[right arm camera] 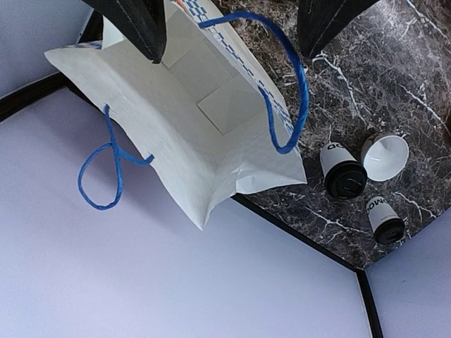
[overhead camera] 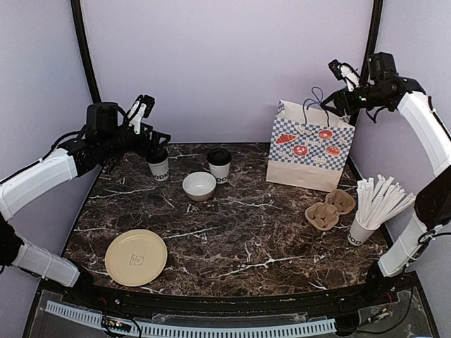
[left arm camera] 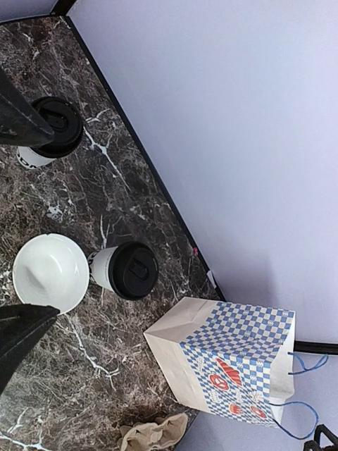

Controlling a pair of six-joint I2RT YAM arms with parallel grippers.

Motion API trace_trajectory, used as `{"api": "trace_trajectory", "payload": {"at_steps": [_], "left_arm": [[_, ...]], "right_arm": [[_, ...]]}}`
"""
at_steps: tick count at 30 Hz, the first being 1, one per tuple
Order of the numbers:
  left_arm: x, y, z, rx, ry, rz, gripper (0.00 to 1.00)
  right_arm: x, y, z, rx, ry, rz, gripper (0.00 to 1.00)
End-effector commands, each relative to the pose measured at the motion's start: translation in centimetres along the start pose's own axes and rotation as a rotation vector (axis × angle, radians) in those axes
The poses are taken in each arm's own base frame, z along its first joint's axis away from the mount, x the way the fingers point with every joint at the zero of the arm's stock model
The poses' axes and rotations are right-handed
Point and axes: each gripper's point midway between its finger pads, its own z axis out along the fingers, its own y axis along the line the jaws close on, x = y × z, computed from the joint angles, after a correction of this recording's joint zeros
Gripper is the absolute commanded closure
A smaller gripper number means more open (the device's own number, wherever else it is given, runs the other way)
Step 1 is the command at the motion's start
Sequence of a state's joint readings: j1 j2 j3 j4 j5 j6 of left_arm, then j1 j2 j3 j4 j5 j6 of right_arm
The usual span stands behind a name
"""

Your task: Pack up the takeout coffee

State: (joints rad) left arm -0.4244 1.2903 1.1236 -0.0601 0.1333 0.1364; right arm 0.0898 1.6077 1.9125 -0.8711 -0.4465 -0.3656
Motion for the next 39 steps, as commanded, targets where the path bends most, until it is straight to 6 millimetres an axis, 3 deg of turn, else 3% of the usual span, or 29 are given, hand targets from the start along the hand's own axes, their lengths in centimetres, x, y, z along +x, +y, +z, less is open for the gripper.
{"api": "trace_trajectory", "payload": {"at_steps": [1, 9, 14, 16, 17, 19, 22, 32, 39], "left_arm": [[-1.8, -0.8, -0.4, 0.055, -0.044, -0.008, 0.22], [-0.7, -0.9, 0.5, 0.063, -0.006, -0.014, 0.24], [-0.4, -0.8, 0.7, 0.055, 0.007, -0.013, 0.25], [-0.2, -0.7, 0.9, 0.054, 0.013, -0.009, 0.25], [-0.1, -0.7, 0.9, 0.054, 0.018, -0.008, 0.25], [0.0, -0.8, 1.0, 0.058, 0.022, -0.007, 0.26], [-0.1, -0.8, 1.0, 0.063, 0.022, -0.005, 0.27], [-0.2, -1.0, 0.9, 0.073, 0.019, -0.009, 0.31], [-0.1, -0.8, 0.9, 0.063, 0.024, -0.001, 0.31]], "right_arm": [[-0.1, -0.1, -1.1, 0.039, -0.003, -0.038, 0.37], [0.8, -0.5, 2.9, -0.035, 0.049, -0.021, 0.42], [0.0, 0.7, 2.7, -0.063, 0.017, -0.025, 0.47], [-0.1, 1.1, 2.5, -0.068, 0.004, -0.028, 0.58], [0.0, 1.3, 2.4, -0.076, 0.002, -0.03, 0.73], [0.0, 1.9, 1.9, -0.099, -0.007, -0.035, 0.92], [0.1, 4.2, 1.6, -0.156, -0.025, -0.094, 1.0], [0.8, 14.2, 2.5, -0.386, -0.007, -0.32, 1.0], [1.7, 20.7, 1.2, -0.504, 0.046, -0.445, 1.0]]}}
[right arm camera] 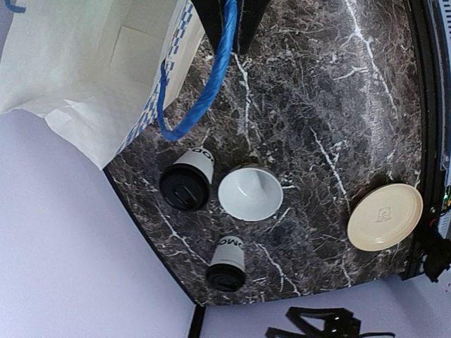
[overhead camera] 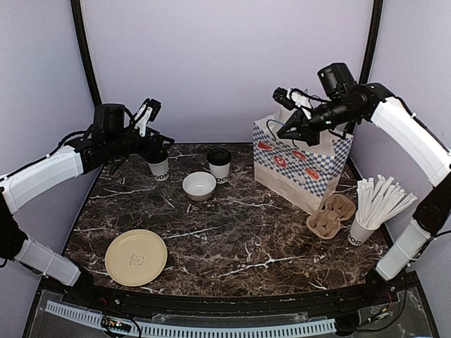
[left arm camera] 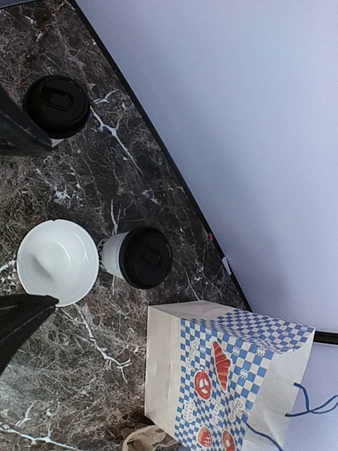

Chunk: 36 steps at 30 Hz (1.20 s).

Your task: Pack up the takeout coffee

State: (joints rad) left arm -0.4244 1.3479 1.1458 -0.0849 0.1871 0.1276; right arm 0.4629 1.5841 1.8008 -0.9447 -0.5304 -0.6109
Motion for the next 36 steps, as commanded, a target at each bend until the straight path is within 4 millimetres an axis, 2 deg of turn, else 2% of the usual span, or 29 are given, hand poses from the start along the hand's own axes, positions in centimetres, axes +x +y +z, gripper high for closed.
{"api": "trace_trajectory", "payload": {"at_steps": [1, 5, 10, 16, 21, 27, 30, 32, 36], "left_arm": [[-1.4, 0.0, -0.7, 0.001, -0.026, 0.018, 0.31], [-1.4, 0.0, -0.6, 0.002, -0.025, 0.018, 0.31], [-1.4, -0.6, -0.4, 0.039, -0.026, 0.024, 0.33], [-3.5, -4.0, -1.4, 0.214, -0.109, 0.037, 0.35], [-4.9, -7.1, -2.2, 0.305, -0.13, 0.1, 0.33], [-6.5, -12.1, -2.9, 0.433, -0.143, 0.169, 0.31], [-6.8, -15.2, -2.8, 0.473, -0.125, 0.225, 0.31], [-7.5, -16.8, -2.1, 0.48, -0.125, 0.259, 0.3], [-7.6, -20.3, -0.4, 0.489, -0.105, 0.359, 0.28]], "right_arm": [[-1.0, 3.7, -0.3, -0.062, 0.025, -0.082, 1.0], [-1.0, 6.3, -0.5, -0.109, 0.042, -0.116, 1.0], [0.0, 10.1, -0.4, -0.223, 0.09, -0.147, 1.0], [0.8, 14.8, -1.0, -0.367, 0.125, -0.173, 1.0], [1.4, 18.3, -1.5, -0.481, 0.151, -0.202, 1.0], [1.3, 20.5, -2.5, -0.569, 0.14, -0.226, 1.0], [0.9, 21.1, -3.4, -0.592, 0.12, -0.242, 1.0], [0.8, 21.2, -3.7, -0.59, 0.117, -0.242, 1.0], [1.0, 21.4, -4.1, -0.581, 0.116, -0.255, 1.0]]}}
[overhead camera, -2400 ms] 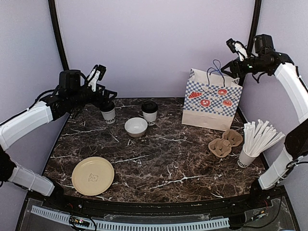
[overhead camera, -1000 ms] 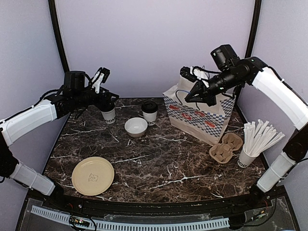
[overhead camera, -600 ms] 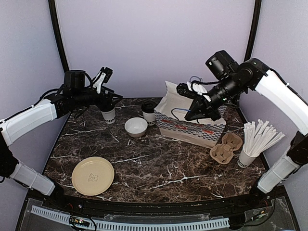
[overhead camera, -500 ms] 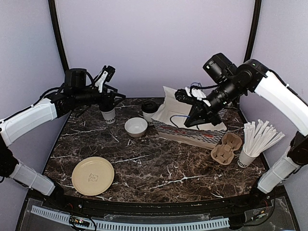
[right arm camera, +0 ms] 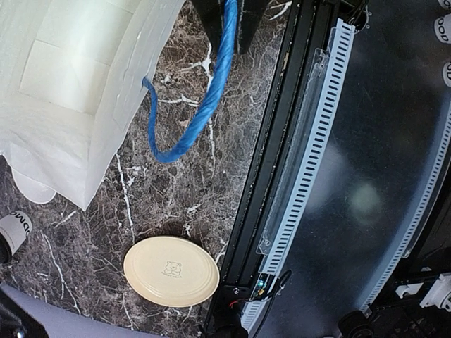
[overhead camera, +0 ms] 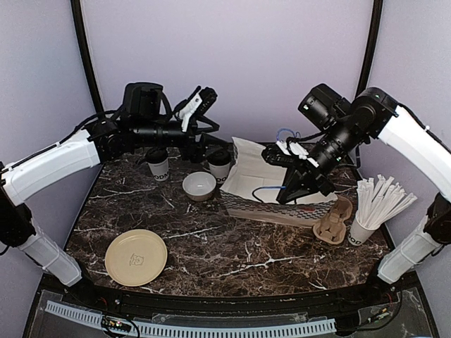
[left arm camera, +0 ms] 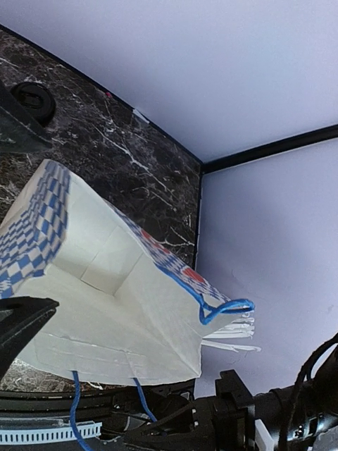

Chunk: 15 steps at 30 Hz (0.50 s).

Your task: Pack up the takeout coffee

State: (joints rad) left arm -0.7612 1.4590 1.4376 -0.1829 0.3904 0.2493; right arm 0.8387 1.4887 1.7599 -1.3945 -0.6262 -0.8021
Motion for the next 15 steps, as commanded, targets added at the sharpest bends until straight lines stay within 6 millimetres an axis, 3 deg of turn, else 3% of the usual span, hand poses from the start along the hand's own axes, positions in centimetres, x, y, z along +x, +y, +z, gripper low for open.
{"api": "trace_trajectory", "payload": {"at_steps": [1, 6, 9, 10, 15], "left_arm": [[0.1, -1.7, 2.9, -0.003, 0.071, 0.122, 0.27], [0.0, -1.0, 7.2, -0.046, 0.108, 0.17, 0.27], [-1.0, -0.6, 8.4, -0.044, 0.098, 0.2, 0.28], [-0.5, -0.7, 9.0, -0.029, 0.109, 0.211, 0.28], [-0.5, -3.3, 10.2, 0.143, 0.099, 0.222, 0.29]], "right_arm": [[-0.7, 1.8, -1.2, -0.004, -0.029, -0.042, 1.0], [0.0, 2.1, -1.2, 0.014, -0.019, -0.037, 1.0], [0.1, 2.2, -1.3, 0.016, -0.019, -0.031, 1.0], [0.1, 2.2, -1.3, 0.018, -0.019, -0.031, 1.0], [0.3, 2.1, -1.3, 0.028, -0.011, -0.028, 1.0]]}}
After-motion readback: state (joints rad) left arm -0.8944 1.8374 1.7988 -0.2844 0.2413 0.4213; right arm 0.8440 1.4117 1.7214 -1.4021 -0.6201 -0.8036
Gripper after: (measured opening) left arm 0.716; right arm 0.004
